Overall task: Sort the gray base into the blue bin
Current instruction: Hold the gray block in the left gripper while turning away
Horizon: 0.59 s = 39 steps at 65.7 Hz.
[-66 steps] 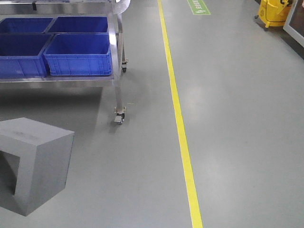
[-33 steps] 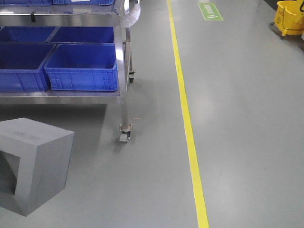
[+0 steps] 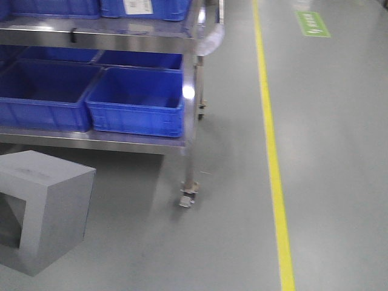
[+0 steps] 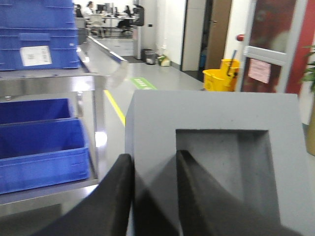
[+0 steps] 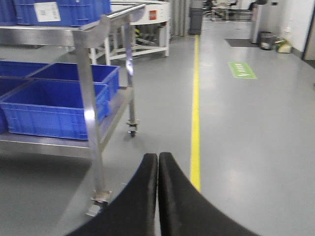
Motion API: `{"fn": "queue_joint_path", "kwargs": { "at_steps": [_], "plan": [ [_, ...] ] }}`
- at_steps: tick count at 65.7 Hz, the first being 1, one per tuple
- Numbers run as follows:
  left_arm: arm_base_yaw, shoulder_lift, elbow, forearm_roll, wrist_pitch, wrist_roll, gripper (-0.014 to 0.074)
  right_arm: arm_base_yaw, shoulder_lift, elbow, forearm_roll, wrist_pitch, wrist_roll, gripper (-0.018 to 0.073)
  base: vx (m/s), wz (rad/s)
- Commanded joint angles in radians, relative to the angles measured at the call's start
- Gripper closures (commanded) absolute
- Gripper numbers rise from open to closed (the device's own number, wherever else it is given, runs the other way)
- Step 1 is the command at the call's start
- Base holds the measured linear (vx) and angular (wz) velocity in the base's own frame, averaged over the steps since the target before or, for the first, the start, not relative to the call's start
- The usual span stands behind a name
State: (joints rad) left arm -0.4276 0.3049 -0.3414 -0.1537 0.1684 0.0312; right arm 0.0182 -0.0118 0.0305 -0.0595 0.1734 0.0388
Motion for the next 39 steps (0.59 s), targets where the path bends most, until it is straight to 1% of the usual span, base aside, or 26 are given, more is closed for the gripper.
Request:
{"fn": "queue_joint_path", "kwargs": {
  "at_steps": [1,9,17,39],
  "plan": [
    [-0.006,0.008,-0.029,-0.008,-0.106,-0.005,0.0602,-0.005,-0.012,0.014,-0.006,-0.074,-0.005,0.0568,0.33,0.44],
    [-0.006,0.008,-0.029,-0.008,-0.106,-0.005,0.0602,-0.005,-0.012,0.014,-0.006,-0.074,-0.005,0.0568,0.32,0.56],
    [-0.006,0.008,-0.029,-0.008,-0.106,-0.005,0.0602,-0.005,-0.012,0.014,-0.006,-0.074,-0.005,0.0568,0.33,0.73],
    [-0.006,0.008,-0.029,-0.008,-0.106,-0.005,0.0602,-0.005,-0.012,0.014,-0.006,-0.074,-0.005,0.0568,0.30,0.93]
  ]
}}
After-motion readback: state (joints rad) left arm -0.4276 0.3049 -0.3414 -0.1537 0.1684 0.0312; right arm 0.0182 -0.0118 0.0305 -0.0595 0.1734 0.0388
